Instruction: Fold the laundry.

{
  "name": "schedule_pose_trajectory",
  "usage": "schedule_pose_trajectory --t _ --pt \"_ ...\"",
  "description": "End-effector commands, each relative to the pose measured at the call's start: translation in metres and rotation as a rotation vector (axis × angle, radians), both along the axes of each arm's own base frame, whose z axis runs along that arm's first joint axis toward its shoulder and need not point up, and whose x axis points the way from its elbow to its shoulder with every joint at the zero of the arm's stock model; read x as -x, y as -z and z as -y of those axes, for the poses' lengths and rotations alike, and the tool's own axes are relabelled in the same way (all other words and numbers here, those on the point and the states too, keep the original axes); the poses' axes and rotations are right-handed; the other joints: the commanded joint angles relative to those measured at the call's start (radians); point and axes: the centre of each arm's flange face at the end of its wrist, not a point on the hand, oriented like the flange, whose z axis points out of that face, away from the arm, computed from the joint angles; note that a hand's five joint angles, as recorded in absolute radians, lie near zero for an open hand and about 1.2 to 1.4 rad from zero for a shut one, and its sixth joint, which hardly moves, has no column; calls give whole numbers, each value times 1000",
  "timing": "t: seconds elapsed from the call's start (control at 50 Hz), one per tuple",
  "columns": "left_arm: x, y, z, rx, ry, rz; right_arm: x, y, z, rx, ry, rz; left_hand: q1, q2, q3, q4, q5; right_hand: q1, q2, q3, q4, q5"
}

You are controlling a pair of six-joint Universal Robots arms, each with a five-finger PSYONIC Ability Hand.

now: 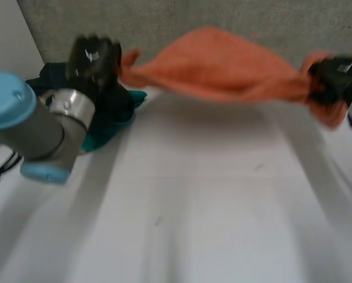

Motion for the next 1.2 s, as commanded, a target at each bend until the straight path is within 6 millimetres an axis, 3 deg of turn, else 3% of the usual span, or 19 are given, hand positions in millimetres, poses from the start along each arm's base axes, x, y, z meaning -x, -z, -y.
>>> schedule_pose_trajectory --t 0.02,0.1,0.18,0.32,0.42,0.54,0.66,0.84,0.92,1.0,1.08,1.2 --pt "-10 55 -27 -166 5 77 -10 54 -28 -221 -94 -282 229 198 202 194 226 325 219 194 187 240" --pt "-13 61 -41 -195 14 90 -7 58 -40 -323 -110 -320 229 198 202 194 226 144 37 12 6 58" --pt "-15 61 -52 -203 19 94 -5 49 -45 -362 -114 -324 229 198 202 194 226 -56 -163 -187 -194 -142" --pt "-19 57 -60 -203 20 95 7 29 -40 -367 -88 -323 229 198 202 194 226 -265 -371 -396 -403 -350" --pt "-19 55 -64 -200 23 94 7 25 -42 -389 -114 -372 229 198 202 194 226 -280 -386 -411 -418 -365" --pt "-20 58 -67 -212 23 98 7 41 -42 -412 -162 -468 229 198 202 194 226 -385 -492 -517 -523 -471" --pt "-21 62 -69 -225 25 103 4 51 -32 -366 -157 -479 229 198 202 194 226 -691 -797 -822 -829 -776" --pt "-22 65 -70 -233 24 106 5 71 -27 -384 -150 -494 229 198 202 194 226 -574 -680 -705 -712 -659" --pt "-22 64 -70 -231 21 105 5 76 -27 -391 -155 -494 229 198 202 194 226 -242 -349 -374 -380 -328" --pt "-23 62 -68 -227 17 104 5 75 -27 -391 -152 -499 229 198 202 194 226 334 228 203 197 249" --pt "-25 50 -67 -195 11 91 7 62 -26 -356 -139 -482 229 198 202 194 226 336 229 204 198 250" --pt "-32 16 -66 -106 -11 53 21 -10 -34 -192 -42 -473 229 198 202 194 226 336 229 204 198 250"
